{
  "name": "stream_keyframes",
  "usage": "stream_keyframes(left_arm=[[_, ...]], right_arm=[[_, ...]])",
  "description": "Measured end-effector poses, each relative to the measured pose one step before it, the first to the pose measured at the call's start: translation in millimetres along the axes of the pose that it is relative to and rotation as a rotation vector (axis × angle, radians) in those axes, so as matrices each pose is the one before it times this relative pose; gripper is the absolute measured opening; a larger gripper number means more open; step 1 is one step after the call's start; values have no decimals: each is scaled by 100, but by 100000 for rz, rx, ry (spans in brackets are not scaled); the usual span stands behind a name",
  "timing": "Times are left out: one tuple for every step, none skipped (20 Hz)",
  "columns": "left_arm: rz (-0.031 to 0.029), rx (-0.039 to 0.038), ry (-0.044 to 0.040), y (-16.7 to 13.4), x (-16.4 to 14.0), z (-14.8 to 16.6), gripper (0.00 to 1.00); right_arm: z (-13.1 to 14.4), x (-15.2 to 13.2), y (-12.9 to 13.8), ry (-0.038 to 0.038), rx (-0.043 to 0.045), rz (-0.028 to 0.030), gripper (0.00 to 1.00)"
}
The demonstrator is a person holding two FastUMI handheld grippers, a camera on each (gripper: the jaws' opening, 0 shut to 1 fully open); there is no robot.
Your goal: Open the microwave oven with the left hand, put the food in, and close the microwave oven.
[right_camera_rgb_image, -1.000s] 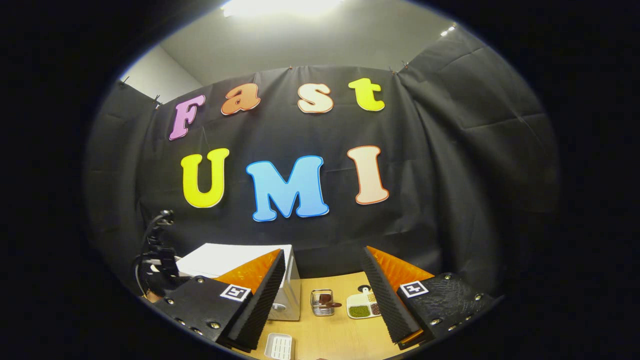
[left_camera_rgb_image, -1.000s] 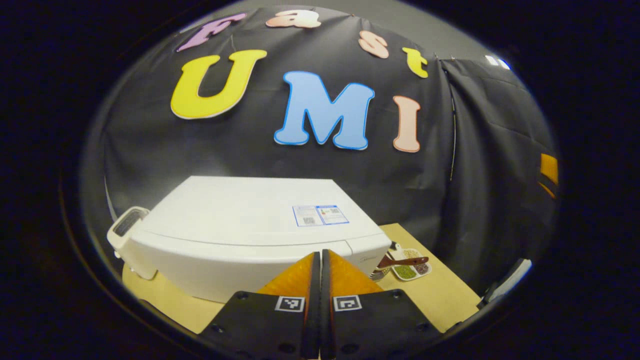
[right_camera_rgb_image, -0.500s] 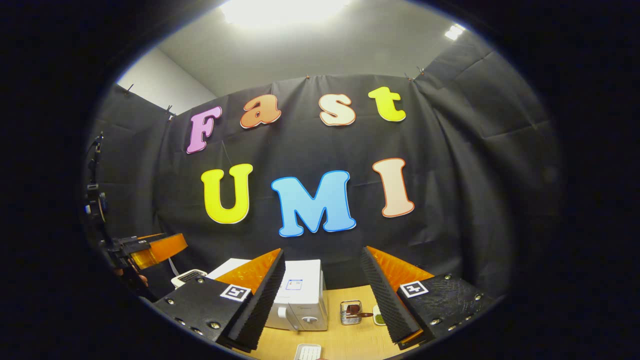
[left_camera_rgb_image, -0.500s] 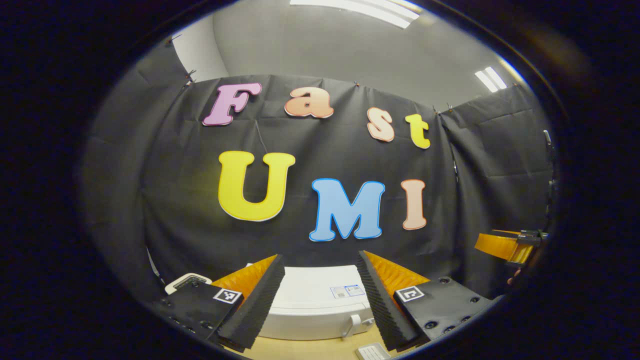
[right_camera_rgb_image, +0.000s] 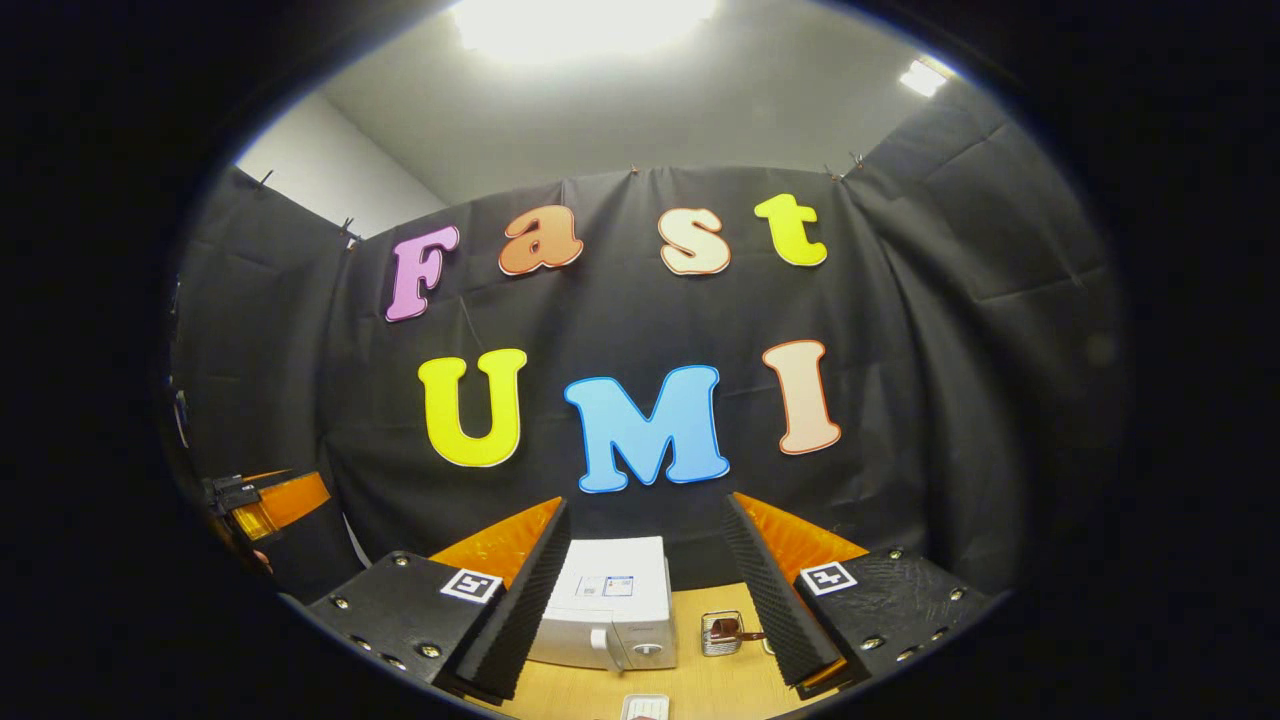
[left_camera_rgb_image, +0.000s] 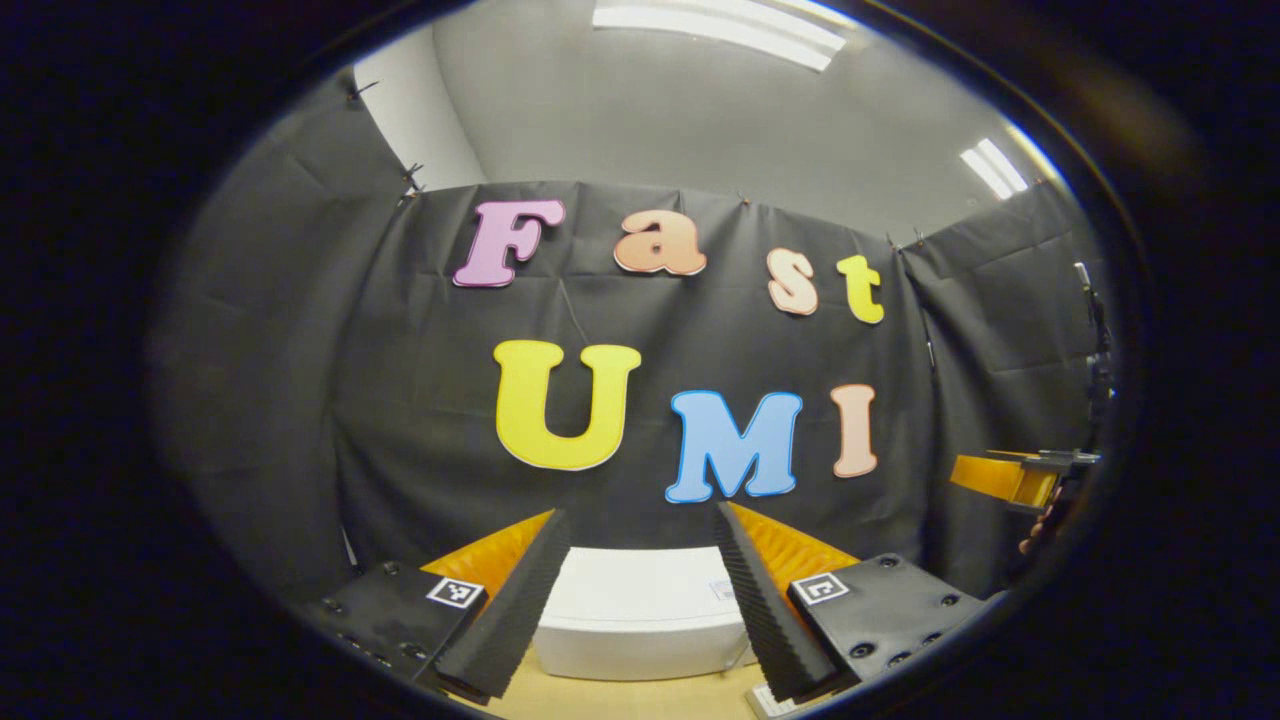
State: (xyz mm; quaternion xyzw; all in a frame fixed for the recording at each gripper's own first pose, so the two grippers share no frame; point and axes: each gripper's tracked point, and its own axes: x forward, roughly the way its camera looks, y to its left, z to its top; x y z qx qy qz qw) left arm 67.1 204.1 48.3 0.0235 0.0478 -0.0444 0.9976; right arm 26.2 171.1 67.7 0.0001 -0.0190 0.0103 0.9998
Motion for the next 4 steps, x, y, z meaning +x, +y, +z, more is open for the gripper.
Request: stream_keyframes(left_arm=[[-693,-96,-95,289,-172,-24,94],[-551,-12,-21,335,-106,4,94],[-593,-99,-271,302,-261,101,94],[-663,-376,-201,153,-99,81,94]], right_arm=[[-42,-211,324,-42,-343,-509,93],[-21,-252,351,-15,-467,-526,93],[-21,-260,288,-64,-450,-500,93],[-22,-210,330,-32,-364,-565,93]])
